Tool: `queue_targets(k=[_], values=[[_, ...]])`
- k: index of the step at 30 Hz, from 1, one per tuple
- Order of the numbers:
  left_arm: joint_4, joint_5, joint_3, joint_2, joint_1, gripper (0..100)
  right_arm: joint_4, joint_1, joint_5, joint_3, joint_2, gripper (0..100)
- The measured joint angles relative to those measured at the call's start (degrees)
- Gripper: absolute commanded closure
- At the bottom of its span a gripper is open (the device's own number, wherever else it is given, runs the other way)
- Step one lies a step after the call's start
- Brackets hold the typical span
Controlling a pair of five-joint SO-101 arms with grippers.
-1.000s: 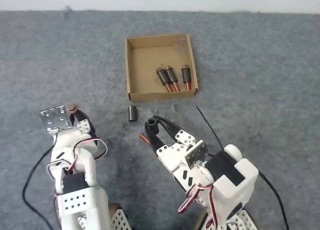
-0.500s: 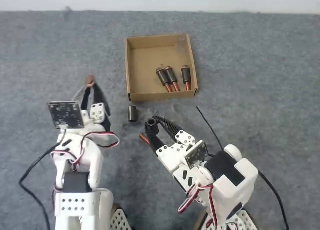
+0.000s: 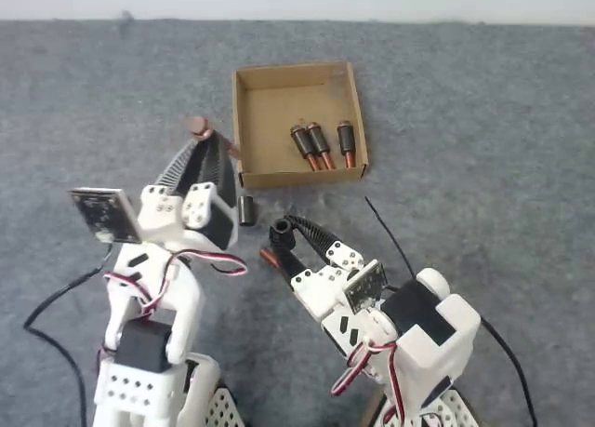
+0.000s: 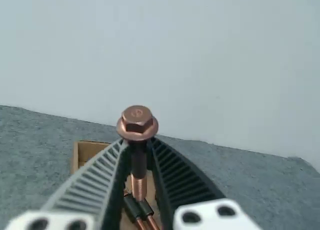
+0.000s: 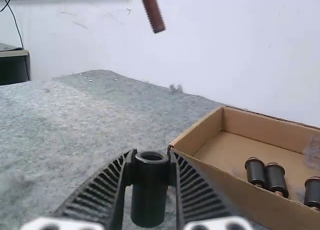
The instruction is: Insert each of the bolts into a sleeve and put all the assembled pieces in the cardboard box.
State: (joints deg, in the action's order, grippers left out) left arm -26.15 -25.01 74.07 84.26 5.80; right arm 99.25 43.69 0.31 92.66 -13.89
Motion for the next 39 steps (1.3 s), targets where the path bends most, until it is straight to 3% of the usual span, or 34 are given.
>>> queue_targets(k=[7,18,24,33,39], values=[[0.0,5.1,0.0,0.0,6.59,99,0.0,0.0,0.0,0.0,0.0,99.1],[-0.26,6.24,-2.81,-0.09,9.14,99,0.0,0.0,0.0,0.0,0.0,99.1],[-8.53,6.33,-10.64,-8.09,15.12,99,0.0,0.0,0.0,0.0,0.0,99.1],[-11.69,6.33,-12.13,-14.07,15.56,99,-0.88,0.0,0.0,-0.09,0.0,99.1],[-16.0,10.11,-12.13,-14.07,15.56,99,-0.97,0.0,0.0,-0.09,0.0,99.1]])
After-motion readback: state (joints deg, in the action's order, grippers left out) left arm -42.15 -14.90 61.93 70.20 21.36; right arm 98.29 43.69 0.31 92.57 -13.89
